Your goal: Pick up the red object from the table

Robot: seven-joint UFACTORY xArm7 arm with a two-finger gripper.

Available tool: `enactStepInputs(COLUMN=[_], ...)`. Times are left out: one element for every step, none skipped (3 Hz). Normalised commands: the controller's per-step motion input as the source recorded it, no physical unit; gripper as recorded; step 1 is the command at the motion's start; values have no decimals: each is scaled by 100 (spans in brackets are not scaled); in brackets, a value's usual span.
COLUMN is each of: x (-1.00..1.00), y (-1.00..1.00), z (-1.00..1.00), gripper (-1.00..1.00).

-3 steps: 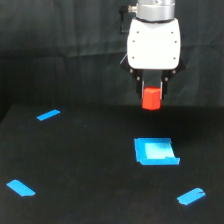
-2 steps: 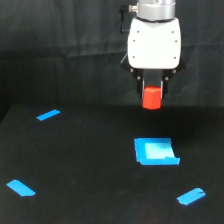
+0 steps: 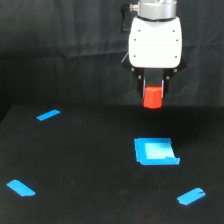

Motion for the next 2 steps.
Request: enactStepInputs(x=[4, 4], y=[1, 0], z=[5, 7], gripper=[-100, -100])
